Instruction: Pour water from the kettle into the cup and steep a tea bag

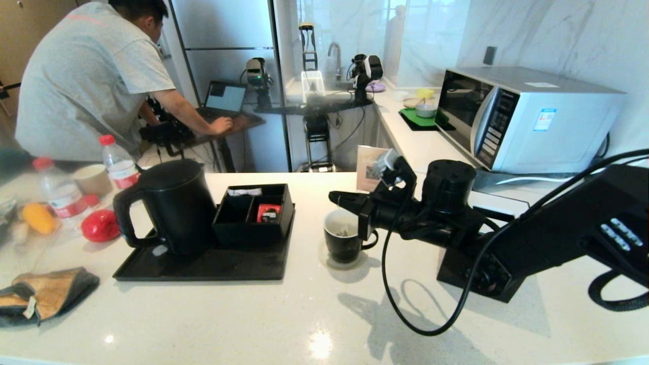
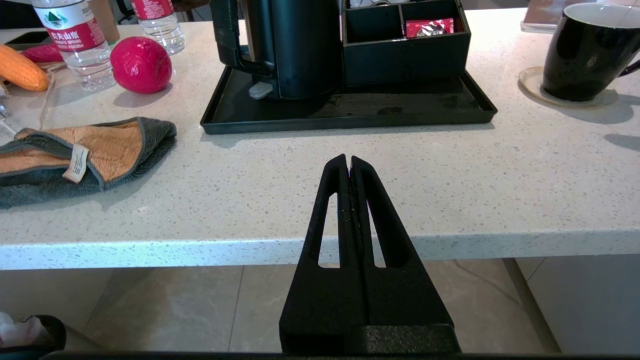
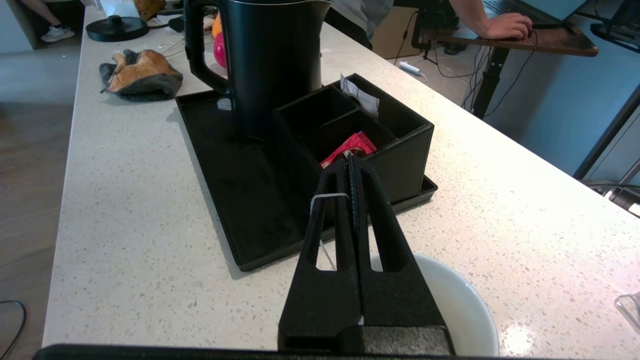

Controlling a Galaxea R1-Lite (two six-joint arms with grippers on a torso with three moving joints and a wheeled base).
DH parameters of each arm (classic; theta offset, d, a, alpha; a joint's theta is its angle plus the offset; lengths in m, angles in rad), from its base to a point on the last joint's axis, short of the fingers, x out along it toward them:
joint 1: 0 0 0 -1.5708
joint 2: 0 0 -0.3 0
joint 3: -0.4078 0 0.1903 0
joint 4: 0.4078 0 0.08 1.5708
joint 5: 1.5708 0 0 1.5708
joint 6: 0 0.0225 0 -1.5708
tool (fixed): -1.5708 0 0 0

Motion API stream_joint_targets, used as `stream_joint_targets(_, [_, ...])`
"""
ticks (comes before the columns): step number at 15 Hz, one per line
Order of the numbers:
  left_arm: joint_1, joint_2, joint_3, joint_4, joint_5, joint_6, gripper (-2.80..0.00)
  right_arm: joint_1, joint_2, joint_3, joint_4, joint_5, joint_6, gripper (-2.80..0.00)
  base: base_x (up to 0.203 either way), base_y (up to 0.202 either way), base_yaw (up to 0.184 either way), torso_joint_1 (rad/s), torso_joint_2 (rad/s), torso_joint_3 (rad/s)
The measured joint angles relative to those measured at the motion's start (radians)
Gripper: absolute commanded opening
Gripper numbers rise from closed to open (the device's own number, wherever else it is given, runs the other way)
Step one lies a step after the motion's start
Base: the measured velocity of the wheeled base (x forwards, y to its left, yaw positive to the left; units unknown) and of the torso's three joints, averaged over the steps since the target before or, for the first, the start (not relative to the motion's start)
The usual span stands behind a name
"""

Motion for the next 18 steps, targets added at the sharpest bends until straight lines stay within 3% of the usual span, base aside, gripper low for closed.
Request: stream_joint_targets(18, [0.0,0.0,0.0,0.0,0.001,-0.001,-2.8,-0.001,-0.005,-0.005,0.002,-0.001,0.0,-2.8,0.0,0.0,0.0,0.0,0.0,0.0])
